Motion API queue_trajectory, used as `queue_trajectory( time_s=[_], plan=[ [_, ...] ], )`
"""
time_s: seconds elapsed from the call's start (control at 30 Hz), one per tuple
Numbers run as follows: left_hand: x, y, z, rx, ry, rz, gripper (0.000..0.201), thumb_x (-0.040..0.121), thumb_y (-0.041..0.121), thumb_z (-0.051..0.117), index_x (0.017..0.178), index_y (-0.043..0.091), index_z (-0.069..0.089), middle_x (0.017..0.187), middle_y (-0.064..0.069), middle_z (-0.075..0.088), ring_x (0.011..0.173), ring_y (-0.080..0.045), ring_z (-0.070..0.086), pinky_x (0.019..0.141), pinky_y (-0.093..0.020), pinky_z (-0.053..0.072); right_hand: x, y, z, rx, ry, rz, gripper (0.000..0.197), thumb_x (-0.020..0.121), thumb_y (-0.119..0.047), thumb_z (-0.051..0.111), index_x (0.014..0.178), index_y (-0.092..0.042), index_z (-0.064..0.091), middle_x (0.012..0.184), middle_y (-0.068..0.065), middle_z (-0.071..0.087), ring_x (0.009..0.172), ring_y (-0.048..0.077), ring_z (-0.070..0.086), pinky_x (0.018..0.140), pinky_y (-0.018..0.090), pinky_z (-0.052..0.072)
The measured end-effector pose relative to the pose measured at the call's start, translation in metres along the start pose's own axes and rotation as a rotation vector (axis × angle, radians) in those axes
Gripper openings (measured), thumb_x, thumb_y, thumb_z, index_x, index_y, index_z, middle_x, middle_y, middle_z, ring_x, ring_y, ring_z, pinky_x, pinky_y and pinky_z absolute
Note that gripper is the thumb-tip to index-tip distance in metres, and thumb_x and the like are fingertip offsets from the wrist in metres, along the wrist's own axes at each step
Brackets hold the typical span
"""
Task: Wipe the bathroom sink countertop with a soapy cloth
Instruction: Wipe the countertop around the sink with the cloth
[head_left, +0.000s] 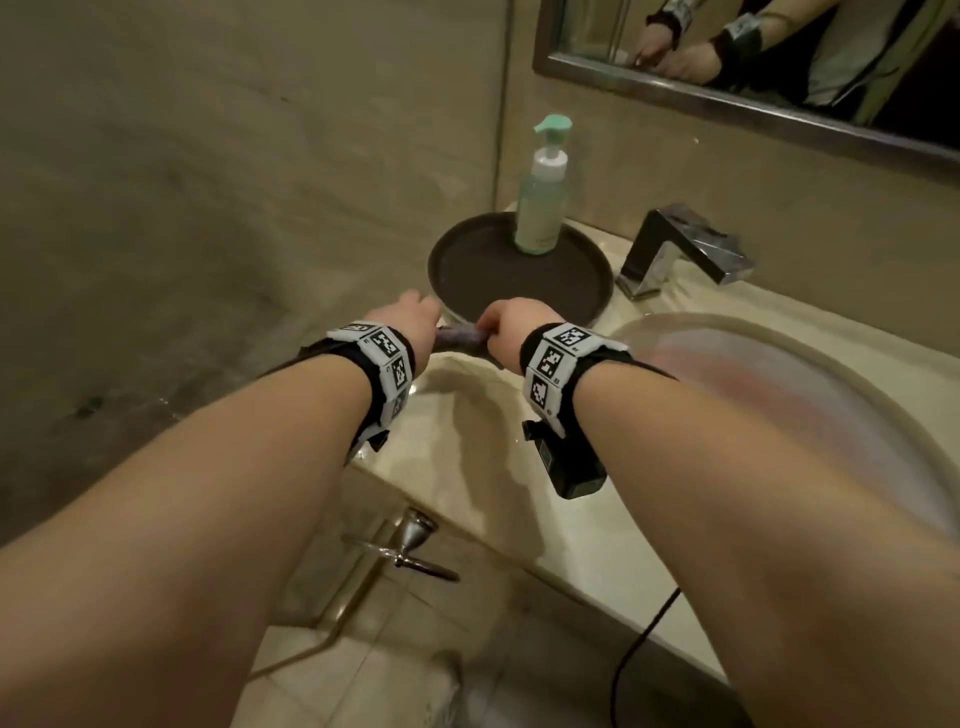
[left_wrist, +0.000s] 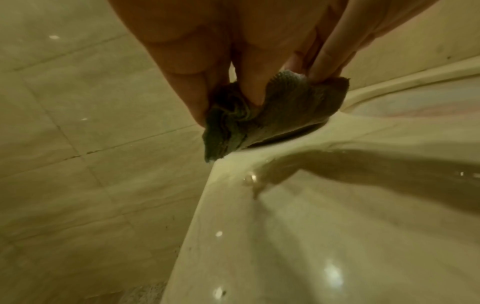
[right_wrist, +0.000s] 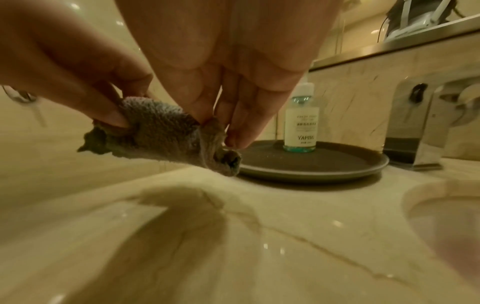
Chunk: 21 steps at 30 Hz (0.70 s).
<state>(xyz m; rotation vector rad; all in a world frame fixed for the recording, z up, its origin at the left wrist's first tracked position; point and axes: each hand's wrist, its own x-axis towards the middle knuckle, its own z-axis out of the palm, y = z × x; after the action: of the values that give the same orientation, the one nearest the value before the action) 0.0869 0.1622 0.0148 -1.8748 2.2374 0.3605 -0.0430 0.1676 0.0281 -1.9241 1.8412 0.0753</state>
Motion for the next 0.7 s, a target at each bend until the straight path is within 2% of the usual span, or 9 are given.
queue_trajectory(
  time_s=[0.17, 0.27, 0.33, 0.4, 0.43, 0.5, 0.57, 0.67, 0.7],
  plan=[
    [0.029, -0.022, 0.022, 0.052, -0.057, 0.063, 0.029, 0.094, 0.005, 0.039, 0.122, 0.004, 0.042, 0.128, -0.019, 0.047, 0.114, -0.038, 0.054, 0.091, -0.041, 0.043, 0.046, -0.011, 0.035, -0.06, -0.084, 0.039, 0.037, 0.089, -0.017, 0.05, 0.125, -0.018, 0.059, 0.128, 0.008, 0.058, 0.117, 0.028, 0.056, 0.101, 0.037, 0.046],
    [0.045, -0.027, 0.029, 0.044, -0.079, 0.083, 0.028, 0.093, 0.005, 0.039, 0.121, 0.004, 0.042, 0.126, -0.02, 0.048, 0.113, -0.039, 0.054, 0.089, -0.042, 0.044, 0.059, -0.009, 0.047, -0.073, -0.053, 0.04, 0.037, 0.087, -0.017, 0.051, 0.123, -0.023, 0.058, 0.127, 0.006, 0.053, 0.115, 0.028, 0.056, 0.095, 0.035, 0.048],
    [0.054, -0.033, 0.029, 0.018, -0.101, 0.084, 0.023, 0.095, 0.013, 0.036, 0.114, 0.006, 0.046, 0.117, -0.02, 0.055, 0.101, -0.036, 0.058, 0.081, -0.04, 0.043, 0.063, -0.007, 0.05, -0.066, -0.032, 0.013, 0.039, 0.086, -0.017, 0.052, 0.124, -0.025, 0.057, 0.125, 0.006, 0.049, 0.113, 0.026, 0.055, 0.091, 0.033, 0.048],
    [0.059, -0.041, 0.029, -0.018, -0.123, 0.071, 0.024, 0.095, 0.023, 0.034, 0.107, 0.008, 0.048, 0.1, -0.018, 0.058, 0.075, -0.03, 0.054, 0.071, -0.033, 0.036, 0.066, -0.005, 0.05, -0.06, -0.033, -0.02, 0.041, 0.085, -0.018, 0.054, 0.125, -0.027, 0.055, 0.124, 0.006, 0.046, 0.11, 0.026, 0.055, 0.089, 0.032, 0.047],
    [0.06, -0.045, 0.029, -0.028, -0.152, 0.072, 0.026, 0.095, 0.026, 0.037, 0.111, 0.009, 0.048, 0.097, -0.018, 0.059, 0.071, -0.029, 0.052, 0.07, -0.033, 0.036, 0.067, -0.005, 0.05, -0.067, -0.039, -0.03, 0.041, 0.086, -0.019, 0.055, 0.126, -0.027, 0.055, 0.124, 0.006, 0.045, 0.11, 0.027, 0.055, 0.09, 0.032, 0.046],
    [0.061, -0.051, 0.029, 0.032, -0.211, 0.113, 0.039, 0.093, 0.025, 0.046, 0.131, 0.019, 0.044, 0.12, -0.018, 0.059, 0.097, -0.033, 0.059, 0.082, -0.035, 0.046, 0.07, -0.006, 0.051, -0.094, -0.058, -0.041, 0.04, 0.086, -0.021, 0.055, 0.126, -0.027, 0.055, 0.124, 0.006, 0.044, 0.111, 0.028, 0.054, 0.095, 0.033, 0.046],
    [0.058, -0.053, 0.027, 0.173, -0.276, 0.172, 0.054, 0.096, 0.027, 0.048, 0.147, 0.025, 0.029, 0.145, -0.009, 0.044, 0.127, -0.028, 0.049, 0.102, -0.03, 0.039, 0.074, -0.008, 0.053, -0.13, -0.079, -0.044, 0.042, 0.086, -0.02, 0.054, 0.127, -0.028, 0.055, 0.124, 0.006, 0.044, 0.114, 0.028, 0.053, 0.099, 0.035, 0.044],
    [0.06, -0.051, 0.028, 0.324, -0.362, 0.215, 0.058, 0.101, 0.029, 0.035, 0.152, 0.016, 0.01, 0.16, -0.002, 0.012, 0.143, -0.024, 0.027, 0.115, -0.031, 0.025, 0.078, -0.012, 0.055, -0.192, -0.11, -0.034, 0.044, 0.085, -0.02, 0.056, 0.128, -0.031, 0.054, 0.127, 0.004, 0.043, 0.118, 0.029, 0.051, 0.102, 0.036, 0.044],
    [0.06, -0.051, 0.031, 0.343, -0.369, 0.225, 0.057, 0.102, 0.026, 0.032, 0.152, 0.013, 0.008, 0.161, -0.004, 0.008, 0.144, -0.024, 0.025, 0.115, -0.033, 0.025, 0.078, -0.012, 0.056, -0.208, -0.113, -0.037, 0.044, 0.085, -0.021, 0.057, 0.128, -0.03, 0.054, 0.129, 0.004, 0.043, 0.119, 0.029, 0.051, 0.102, 0.036, 0.044]
  ],
)
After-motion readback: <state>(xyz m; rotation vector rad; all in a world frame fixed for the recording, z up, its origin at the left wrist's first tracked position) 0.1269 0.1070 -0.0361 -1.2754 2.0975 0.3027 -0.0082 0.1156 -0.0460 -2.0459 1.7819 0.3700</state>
